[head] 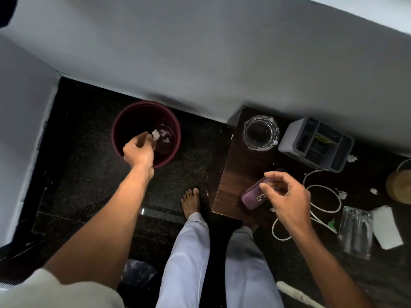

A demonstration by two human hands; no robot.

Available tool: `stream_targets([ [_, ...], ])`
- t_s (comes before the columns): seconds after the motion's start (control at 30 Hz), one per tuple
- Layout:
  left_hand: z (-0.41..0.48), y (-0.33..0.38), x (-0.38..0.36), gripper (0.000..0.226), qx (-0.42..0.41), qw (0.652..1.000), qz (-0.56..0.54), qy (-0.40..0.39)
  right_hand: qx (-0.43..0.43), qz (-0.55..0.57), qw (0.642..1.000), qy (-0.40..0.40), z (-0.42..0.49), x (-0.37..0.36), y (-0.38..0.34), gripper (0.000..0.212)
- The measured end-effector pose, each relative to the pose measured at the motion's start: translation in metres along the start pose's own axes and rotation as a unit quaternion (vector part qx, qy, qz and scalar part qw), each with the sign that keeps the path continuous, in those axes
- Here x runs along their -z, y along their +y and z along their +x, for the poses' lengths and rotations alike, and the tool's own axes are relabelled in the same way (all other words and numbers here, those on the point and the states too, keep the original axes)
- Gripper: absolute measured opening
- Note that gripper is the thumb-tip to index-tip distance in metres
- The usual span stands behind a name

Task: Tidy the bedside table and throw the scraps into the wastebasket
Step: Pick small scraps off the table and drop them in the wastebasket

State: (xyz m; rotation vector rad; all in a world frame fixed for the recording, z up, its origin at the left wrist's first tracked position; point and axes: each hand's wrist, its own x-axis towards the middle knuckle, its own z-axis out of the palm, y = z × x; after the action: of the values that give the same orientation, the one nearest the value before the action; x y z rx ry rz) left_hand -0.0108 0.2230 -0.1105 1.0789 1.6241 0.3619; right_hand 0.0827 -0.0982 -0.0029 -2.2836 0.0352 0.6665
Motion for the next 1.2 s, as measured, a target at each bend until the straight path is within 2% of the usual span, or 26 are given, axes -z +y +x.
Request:
stream_targets([
  [0.2, -0.004, -0.002, 0.001, 0.015, -0.018, 0.998, 0.059, -0.015, -0.016, 0.018, 1.000, 0.004, -0.004, 0.005, 0.006, 0.025],
  [0.33, -0.035, -0.009, -0.002, 0.019, -0.033, 0.993, 0.074, -0.088, -0.027, 0.035, 0.999, 0.014, -0.011, 0.005, 0.010, 0.023],
  [0.43, -0.082, -0.019, -0.022, 0.013, -0.039, 0.985, 0.073, -0.153, -0.034, 0.049, 0.998, 0.025, -0.018, 0.015, 0.018, 0.022],
  [0.6, -0.168, -0.041, -0.054, 0.017, -0.035, 0.967, 0.069, -0.244, -0.023, 0.074, 0.994, 0.075, -0.022, 0.043, 0.033, 0.020],
  [0.73, -0.225, -0.058, -0.070, 0.019, -0.015, 0.955, 0.066, -0.290, -0.006, 0.010, 0.996, 0.086, -0.018, 0.071, 0.045, 0.017],
  [0.87, -0.257, -0.070, -0.078, 0.019, 0.014, 0.952, 0.062, -0.300, 0.086, -0.161, 0.983, -0.028, -0.013, 0.081, 0.050, 0.014],
  [0.97, -0.267, -0.073, -0.081, 0.018, 0.030, 0.953, 0.058, -0.296, 0.107, -0.197, 0.971, -0.080, -0.011, 0.078, 0.048, 0.015],
  [1.2, -0.272, -0.067, -0.092, 0.017, 0.016, 0.945, 0.070, -0.319, 0.102, -0.161, 0.981, 0.029, 0.008, 0.105, 0.060, 0.013],
])
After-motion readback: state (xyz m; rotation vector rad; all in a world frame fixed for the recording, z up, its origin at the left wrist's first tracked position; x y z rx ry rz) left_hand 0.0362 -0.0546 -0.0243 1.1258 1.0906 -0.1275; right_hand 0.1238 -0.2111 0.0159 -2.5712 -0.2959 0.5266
